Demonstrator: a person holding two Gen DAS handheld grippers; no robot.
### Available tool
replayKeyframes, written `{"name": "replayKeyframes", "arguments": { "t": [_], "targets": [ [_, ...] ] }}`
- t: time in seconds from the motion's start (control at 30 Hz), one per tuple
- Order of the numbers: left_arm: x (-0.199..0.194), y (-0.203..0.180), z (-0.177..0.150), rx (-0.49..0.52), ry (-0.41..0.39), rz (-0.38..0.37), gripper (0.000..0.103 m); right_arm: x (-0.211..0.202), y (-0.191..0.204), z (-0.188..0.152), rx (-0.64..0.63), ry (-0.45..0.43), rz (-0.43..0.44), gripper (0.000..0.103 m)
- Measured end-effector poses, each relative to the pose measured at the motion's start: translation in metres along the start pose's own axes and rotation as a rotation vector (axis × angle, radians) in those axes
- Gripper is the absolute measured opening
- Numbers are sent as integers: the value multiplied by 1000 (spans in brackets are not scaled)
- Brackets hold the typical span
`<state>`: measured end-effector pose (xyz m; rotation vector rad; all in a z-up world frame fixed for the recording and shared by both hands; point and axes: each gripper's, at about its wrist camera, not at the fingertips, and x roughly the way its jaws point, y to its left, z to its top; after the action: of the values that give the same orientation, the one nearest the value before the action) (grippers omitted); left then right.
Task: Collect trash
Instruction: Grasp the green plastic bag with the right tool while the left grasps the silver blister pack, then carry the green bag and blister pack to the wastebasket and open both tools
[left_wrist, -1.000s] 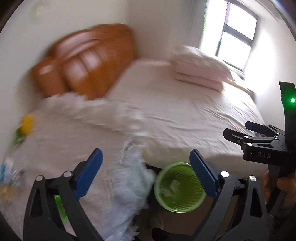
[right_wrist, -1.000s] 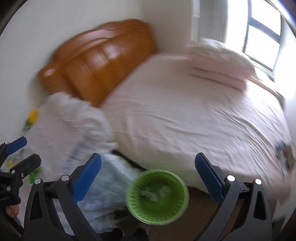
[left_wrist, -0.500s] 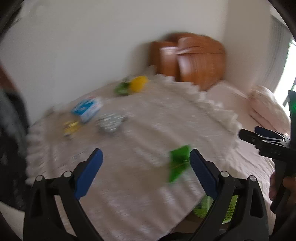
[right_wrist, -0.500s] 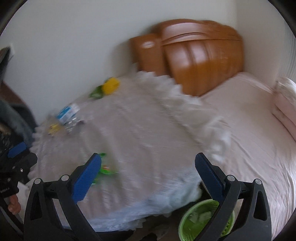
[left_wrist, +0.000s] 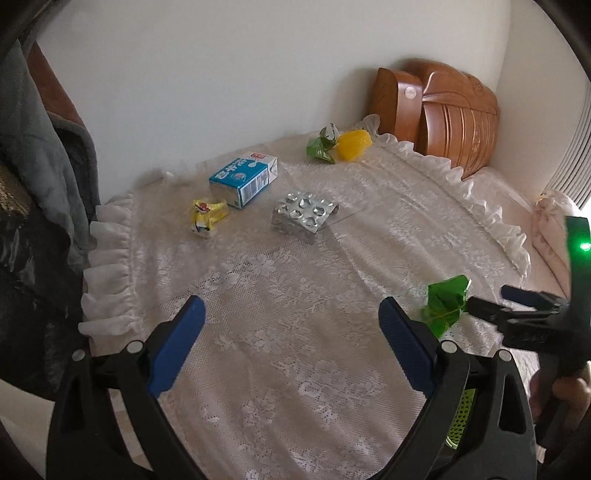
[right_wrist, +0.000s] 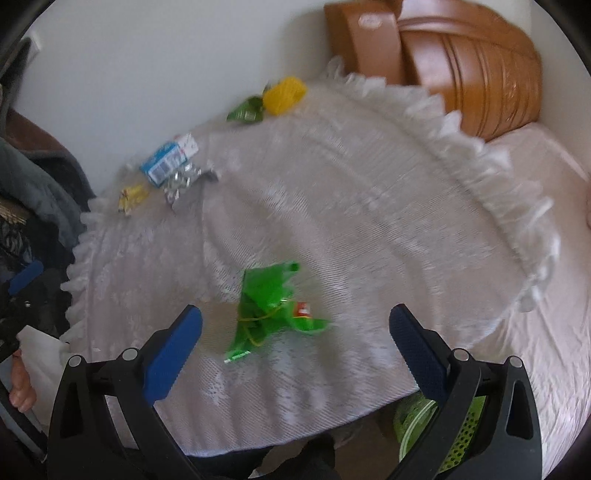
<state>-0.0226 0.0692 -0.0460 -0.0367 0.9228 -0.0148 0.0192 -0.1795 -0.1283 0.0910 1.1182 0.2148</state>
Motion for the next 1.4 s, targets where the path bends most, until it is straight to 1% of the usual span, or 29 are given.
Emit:
{"name": "replayKeyframes", "arguments": {
  "t": [0.1, 0.13, 0.2, 0.23, 0.27, 0.3, 0.37, 0.47, 0.5, 0.57, 0.6, 0.63, 0.73, 0.83, 0.87, 0.93, 0.97, 1.07, 1.2, 1.33, 1.4],
  "targets": [
    [10, 6, 4, -2, 12, 2, 91, 20, 9, 2, -11, 33, -20, 100],
    [14, 7, 6, 4, 13, 6, 91, 25, 12, 2, -16, 42, -33, 98],
    [26, 5, 14, 27, 0, 14, 91, 34, 17, 2, -31, 69, -53, 81],
    [31, 5, 18, 36, -5, 20, 91, 39, 18, 2, -37, 87, -63, 75],
    [41, 4, 25, 53, -13, 27, 91, 43, 18, 1, -35, 103, -61, 58],
    [51, 2, 31, 67, -15, 26, 91, 45, 18, 1, -31, 111, -56, 56],
    [72, 1, 45, 90, -5, 19, 91, 45, 17, 1, -24, 107, -54, 55],
    [99, 1, 65, 110, 15, -32, 91, 41, 15, 1, -8, 106, -47, 55],
    [113, 1, 74, 128, 26, -66, 91, 35, 13, 2, 13, 100, -40, 55],
    [129, 0, 83, 157, 30, -86, 91, 27, 10, 2, 37, 91, -40, 55],
    [142, -1, 89, 196, 33, -98, 91, 23, 9, 3, 50, 86, -41, 55],
    [149, -2, 91, 216, 40, -104, 91, 21, 8, 3, 57, 84, -43, 55],
    [171, -5, 98, 284, 78, -158, 91, 9, 3, 1, 90, 82, -68, 55],
    [192, -10, 98, 362, 119, -170, 91, 1, 0, -1, 115, 78, -80, 55],
    [196, -11, 96, 375, 124, -170, 90, -2, 0, -2, 123, 73, -86, 55],
    [204, -13, 96, 399, 139, -182, 76, -7, -3, -2, 138, 67, -97, 55],
    [206, -13, 96, 398, 147, -190, 70, -9, -5, -2, 150, 63, -98, 55],
    [205, -10, 98, 371, 130, -208, 69, -11, -9, -3, 177, 54, -89, 55],
    [195, -11, 98, 354, 102, -196, 69, -13, -12, -3, 185, 45, -81, 55],
    [168, -18, 95, 320, 75, -187, 69, -20, -17, -3, 194, 19, -73, 55],
    [147, -25, 91, 298, 59, -207, 69, -28, -23, -4, 205, -6, -66, 55]
  ]
}}
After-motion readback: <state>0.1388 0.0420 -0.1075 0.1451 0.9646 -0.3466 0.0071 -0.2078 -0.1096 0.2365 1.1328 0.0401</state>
